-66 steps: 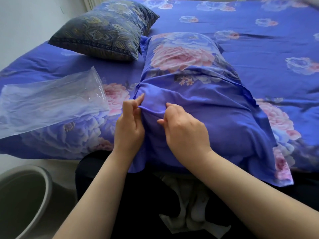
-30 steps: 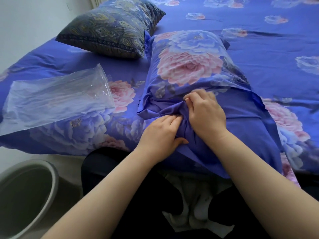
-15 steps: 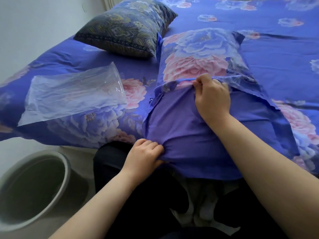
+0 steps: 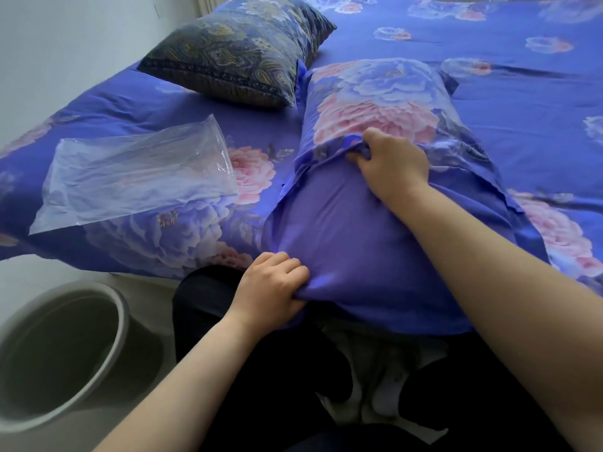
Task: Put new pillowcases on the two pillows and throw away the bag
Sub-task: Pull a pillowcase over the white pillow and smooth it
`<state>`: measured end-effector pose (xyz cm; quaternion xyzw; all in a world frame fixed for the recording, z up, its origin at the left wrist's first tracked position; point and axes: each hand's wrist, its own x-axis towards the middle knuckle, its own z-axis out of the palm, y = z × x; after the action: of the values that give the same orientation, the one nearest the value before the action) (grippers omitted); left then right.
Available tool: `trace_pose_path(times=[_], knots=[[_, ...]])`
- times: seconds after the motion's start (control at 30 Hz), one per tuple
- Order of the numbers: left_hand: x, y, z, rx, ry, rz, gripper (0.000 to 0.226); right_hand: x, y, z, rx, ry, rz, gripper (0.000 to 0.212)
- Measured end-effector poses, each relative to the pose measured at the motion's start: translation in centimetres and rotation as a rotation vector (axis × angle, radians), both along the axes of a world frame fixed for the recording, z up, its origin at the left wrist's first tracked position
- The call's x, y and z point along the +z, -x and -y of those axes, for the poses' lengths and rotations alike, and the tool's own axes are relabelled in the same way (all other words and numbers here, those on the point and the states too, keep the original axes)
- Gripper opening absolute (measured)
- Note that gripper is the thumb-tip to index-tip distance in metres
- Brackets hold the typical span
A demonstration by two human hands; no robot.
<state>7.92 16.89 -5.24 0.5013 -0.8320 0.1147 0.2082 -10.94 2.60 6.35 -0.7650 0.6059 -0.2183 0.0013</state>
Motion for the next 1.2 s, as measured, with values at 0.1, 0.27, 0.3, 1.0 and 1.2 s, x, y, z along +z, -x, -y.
trace_pose_path(times=[0.1, 0.27, 0.3, 1.0, 1.2], knots=[[0.1, -0.7, -0.6, 0.024, -0.039, -0.031, 0.043, -1.0, -1.0, -1.1, 0.063, -0.021, -0.046, 0.038], [1.5, -0.5, -0.9, 0.256, -0.184, -0.521, 0.038, -2.7, -1.8, -6.3, 0.206, 0.278, -0.098, 0.047], [1.5, -0.5, -0.5, 0.260, -0.231, -0.528, 0.035, -3.4, -1.9, -7.7, 0.228, 0.281, -0.112, 0.044], [5.1, 1.8, 2.5, 0.095, -0.440, -0.395, 0.022, -8.8, -0.6, -10.9, 0.227, 0.005, 0.096, 0.030], [3.7, -1.0, 1.3, 0.151, -0.496, -0.428, 0.022, -8.2, -2.2, -12.2, 0.238, 0.201, 0.207, 0.026]])
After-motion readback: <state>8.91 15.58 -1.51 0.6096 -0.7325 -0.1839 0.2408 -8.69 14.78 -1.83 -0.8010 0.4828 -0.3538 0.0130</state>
